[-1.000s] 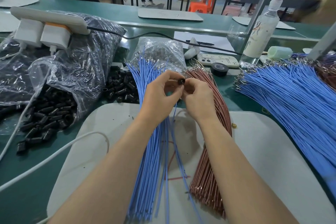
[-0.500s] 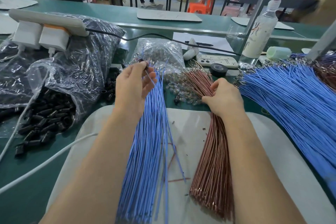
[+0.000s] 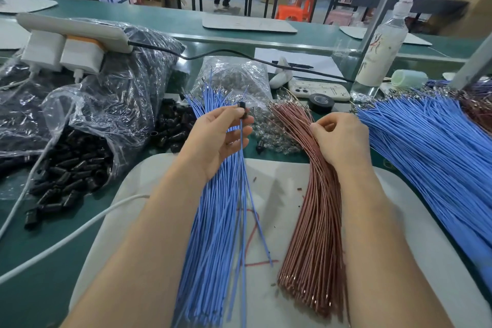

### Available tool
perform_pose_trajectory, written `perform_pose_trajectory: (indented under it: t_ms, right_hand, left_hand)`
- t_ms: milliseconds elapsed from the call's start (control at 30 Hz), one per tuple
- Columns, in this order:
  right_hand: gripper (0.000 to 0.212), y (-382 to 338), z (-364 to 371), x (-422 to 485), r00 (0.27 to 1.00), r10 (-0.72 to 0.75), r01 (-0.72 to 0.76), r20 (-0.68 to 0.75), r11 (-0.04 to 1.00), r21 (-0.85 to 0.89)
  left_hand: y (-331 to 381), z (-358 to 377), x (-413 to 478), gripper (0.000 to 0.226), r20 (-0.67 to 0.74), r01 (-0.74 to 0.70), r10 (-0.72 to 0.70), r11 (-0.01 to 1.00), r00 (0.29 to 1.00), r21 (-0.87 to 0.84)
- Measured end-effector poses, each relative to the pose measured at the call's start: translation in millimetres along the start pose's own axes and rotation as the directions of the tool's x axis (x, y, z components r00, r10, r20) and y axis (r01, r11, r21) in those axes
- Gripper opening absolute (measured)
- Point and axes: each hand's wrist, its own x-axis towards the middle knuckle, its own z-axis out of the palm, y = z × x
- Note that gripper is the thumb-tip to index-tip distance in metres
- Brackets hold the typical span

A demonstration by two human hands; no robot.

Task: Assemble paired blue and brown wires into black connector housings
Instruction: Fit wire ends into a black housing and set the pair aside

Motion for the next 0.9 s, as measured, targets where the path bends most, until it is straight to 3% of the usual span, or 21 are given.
perform_pose_trajectory:
  t_ms: [167, 233, 300, 400, 467, 600, 767, 833, 900]
  right_hand:
    - [0.014, -1, -3, -1, 0.998, -0.034, 0.037, -0.051, 0.997, 0.065]
    - [0.01, -7, -7, -4, 0.99, -0.114, 0.129, -0.083, 0.971, 0.202]
    - [0.004, -16, -9, -7, 0.984, -0.179, 0.175, -0.027, 0.907, 0.382]
    - [0.003, -25, -7, -12, 0.981, -0.172, 0.083, 0.084, 0.777, 0.624]
    - [0.008, -27, -4, -15, 0.972, -0.156, -0.008, 0.178, 0.729, 0.685]
    - [0.025, -28, 3, -16, 0.927, -0.154, -0.163, 0.343, 0.657, 0.736]
    - [0.032, -31, 3, -18, 0.876, -0.18, -0.275, 0.447, 0.575, 0.771]
    - [0.027, -29, 1, -18, 0.905, -0.147, -0.222, 0.398, 0.636, 0.739]
    - [0.015, -22, -7, -14, 0.928, -0.167, -0.049, 0.332, 0.832, 0.553]
  left_hand:
    - [-1, 2, -1, 0.01, 0.046, -0.01, 0.009, 1.0, 0.999, 0.021]
    - [-1, 2, -2, 0.01, 0.064, -0.022, 0.021, 1.0, 0.998, 0.019]
    - [0, 2, -4, 0.009, 0.118, -0.026, 0.024, 1.0, 0.993, 0.013]
    - [-1, 5, -10, 0.015, 0.298, 0.015, -0.035, 0.998, 0.954, 0.068]
    - [-4, 8, -13, 0.021, 0.393, 0.054, -0.091, 0.993, 0.915, 0.105]
    - [-8, 12, -11, 0.007, 0.322, 0.034, -0.084, 0.987, 0.943, 0.156]
    - [-12, 16, -11, 0.009, 0.314, 0.016, -0.068, 0.986, 0.947, 0.165]
    - [-13, 17, -10, 0.009, 0.264, 0.005, -0.038, 0.992, 0.964, 0.127]
    - [-10, 13, -6, 0.012, 0.184, -0.025, 0.022, 1.0, 0.983, 0.012]
